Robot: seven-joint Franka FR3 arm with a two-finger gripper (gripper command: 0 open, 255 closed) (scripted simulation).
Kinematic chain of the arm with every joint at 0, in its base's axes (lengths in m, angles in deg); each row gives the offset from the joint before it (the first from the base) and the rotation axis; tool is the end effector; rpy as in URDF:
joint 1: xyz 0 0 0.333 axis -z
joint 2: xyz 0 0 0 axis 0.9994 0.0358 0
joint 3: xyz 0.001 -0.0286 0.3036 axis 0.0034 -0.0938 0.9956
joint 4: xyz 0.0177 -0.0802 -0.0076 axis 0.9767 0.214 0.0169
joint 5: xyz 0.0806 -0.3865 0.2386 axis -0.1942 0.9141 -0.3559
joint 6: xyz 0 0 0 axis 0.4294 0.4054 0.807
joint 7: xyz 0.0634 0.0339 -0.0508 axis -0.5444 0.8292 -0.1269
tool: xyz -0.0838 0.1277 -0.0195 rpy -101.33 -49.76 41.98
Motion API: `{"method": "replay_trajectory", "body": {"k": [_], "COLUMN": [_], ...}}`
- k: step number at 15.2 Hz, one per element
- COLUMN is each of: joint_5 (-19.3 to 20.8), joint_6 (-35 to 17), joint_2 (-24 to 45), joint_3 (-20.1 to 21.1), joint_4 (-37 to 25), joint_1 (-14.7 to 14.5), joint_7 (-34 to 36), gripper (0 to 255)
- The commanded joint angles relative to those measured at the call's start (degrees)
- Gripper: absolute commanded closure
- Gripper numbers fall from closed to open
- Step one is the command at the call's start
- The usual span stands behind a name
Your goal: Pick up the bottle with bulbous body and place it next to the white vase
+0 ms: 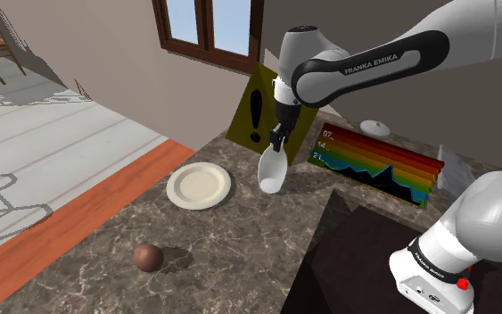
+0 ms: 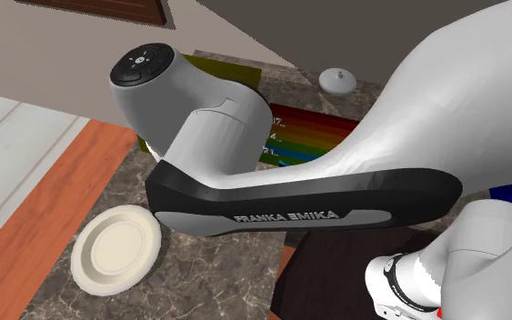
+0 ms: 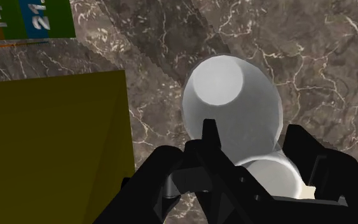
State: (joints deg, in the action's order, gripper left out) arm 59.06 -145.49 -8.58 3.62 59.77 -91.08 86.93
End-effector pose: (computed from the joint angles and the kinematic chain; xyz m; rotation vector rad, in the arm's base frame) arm 0.5619 0.1720 0.3290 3.0923 0.4406 0.0133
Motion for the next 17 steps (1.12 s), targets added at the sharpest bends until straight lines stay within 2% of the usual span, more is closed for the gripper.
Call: {"method": "replay_trajectory", "body": {"k": [1, 8, 17], "joint_5": [0.0, 0.0, -0.6], "joint_6": [0.0, 0.0, 6.8], "joint_2": [0.0, 0.0, -2.2], "joint_3": [0.0, 0.0, -0.2], "joint_4": [0.0, 0.0, -4.7], "joint_1": [0.0, 0.0, 0.1], "joint_7": [0.0, 0.0, -0.5], "gripper": [255, 255, 255]}}
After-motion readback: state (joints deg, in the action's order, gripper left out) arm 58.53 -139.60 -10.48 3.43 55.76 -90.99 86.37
